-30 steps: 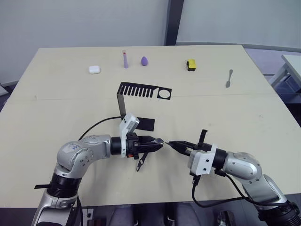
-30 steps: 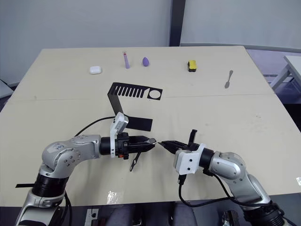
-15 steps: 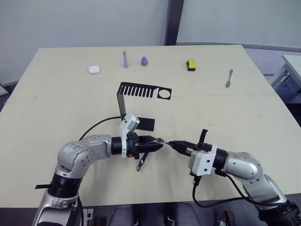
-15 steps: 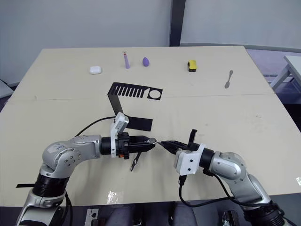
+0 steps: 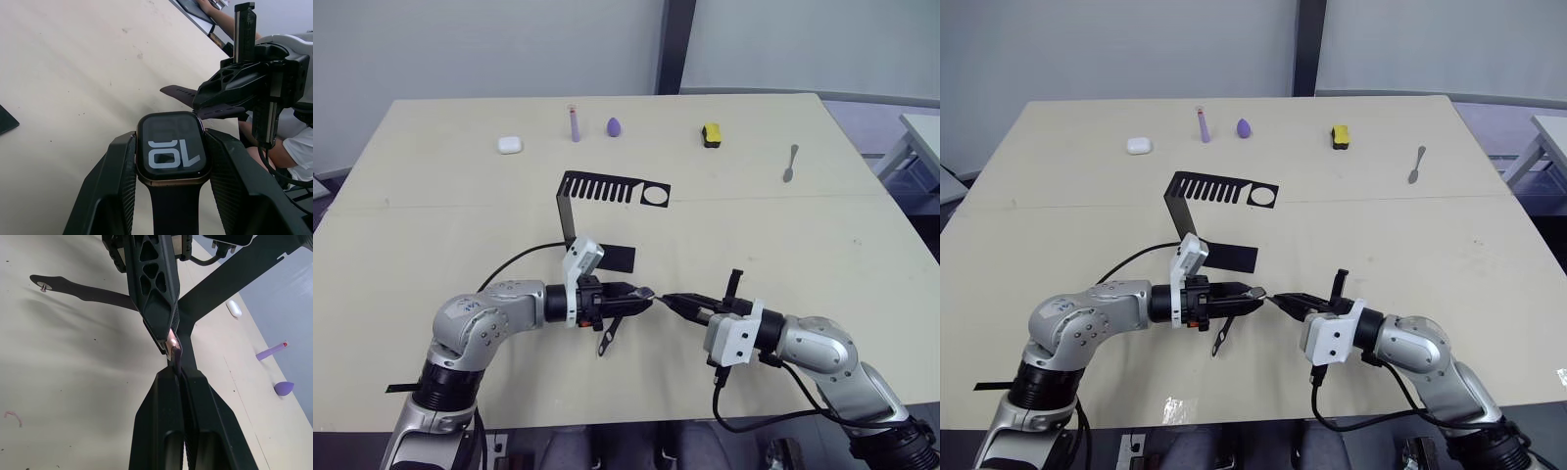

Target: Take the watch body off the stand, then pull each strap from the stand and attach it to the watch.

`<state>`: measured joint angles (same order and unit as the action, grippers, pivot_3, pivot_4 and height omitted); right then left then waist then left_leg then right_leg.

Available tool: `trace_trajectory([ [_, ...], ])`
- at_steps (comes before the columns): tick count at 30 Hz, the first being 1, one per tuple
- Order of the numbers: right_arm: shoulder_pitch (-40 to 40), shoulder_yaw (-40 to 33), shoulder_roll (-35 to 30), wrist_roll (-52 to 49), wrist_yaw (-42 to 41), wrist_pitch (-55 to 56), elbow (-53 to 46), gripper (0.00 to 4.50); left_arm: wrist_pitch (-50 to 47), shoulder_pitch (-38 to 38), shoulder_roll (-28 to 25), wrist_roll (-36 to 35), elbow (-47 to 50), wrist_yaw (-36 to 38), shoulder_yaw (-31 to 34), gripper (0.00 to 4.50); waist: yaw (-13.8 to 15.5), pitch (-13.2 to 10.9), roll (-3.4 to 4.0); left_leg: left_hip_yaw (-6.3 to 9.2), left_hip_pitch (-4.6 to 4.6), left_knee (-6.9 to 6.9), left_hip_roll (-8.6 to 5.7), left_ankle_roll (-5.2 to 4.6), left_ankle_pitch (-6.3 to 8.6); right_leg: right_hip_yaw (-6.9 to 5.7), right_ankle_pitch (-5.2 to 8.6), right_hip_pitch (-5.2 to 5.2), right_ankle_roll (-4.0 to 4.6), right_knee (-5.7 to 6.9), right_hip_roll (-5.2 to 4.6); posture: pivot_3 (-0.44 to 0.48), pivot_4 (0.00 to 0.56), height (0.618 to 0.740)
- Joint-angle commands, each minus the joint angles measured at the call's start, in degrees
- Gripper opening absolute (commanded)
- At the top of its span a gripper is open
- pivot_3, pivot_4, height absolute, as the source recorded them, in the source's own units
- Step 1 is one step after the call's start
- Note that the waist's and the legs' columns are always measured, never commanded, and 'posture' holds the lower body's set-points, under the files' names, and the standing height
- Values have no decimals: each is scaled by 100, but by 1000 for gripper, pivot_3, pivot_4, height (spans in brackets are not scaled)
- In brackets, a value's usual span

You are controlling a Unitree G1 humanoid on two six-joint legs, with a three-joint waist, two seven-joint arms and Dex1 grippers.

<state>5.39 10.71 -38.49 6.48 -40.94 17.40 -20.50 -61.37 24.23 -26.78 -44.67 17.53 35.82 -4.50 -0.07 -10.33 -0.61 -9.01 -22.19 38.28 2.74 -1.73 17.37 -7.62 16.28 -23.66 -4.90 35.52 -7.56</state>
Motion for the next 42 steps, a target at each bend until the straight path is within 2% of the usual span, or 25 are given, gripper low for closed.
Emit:
trace_trajectory([
  [1, 51, -38, 59, -86, 12, 52, -137, 0, 38, 25, 16, -33, 183, 18, 45, 1607, 0, 0, 0, 0, 0, 0, 0, 0, 0, 0, 0, 0, 0, 0, 0, 0, 150, 740],
  [42, 240, 109, 187, -27, -49, -215, -140, 0, 20, 65, 142, -43, 195, -94, 0, 1607, 0, 0, 0, 0, 0, 1, 0, 0, 0, 0, 0, 0, 0, 1, 0, 0, 150, 740],
])
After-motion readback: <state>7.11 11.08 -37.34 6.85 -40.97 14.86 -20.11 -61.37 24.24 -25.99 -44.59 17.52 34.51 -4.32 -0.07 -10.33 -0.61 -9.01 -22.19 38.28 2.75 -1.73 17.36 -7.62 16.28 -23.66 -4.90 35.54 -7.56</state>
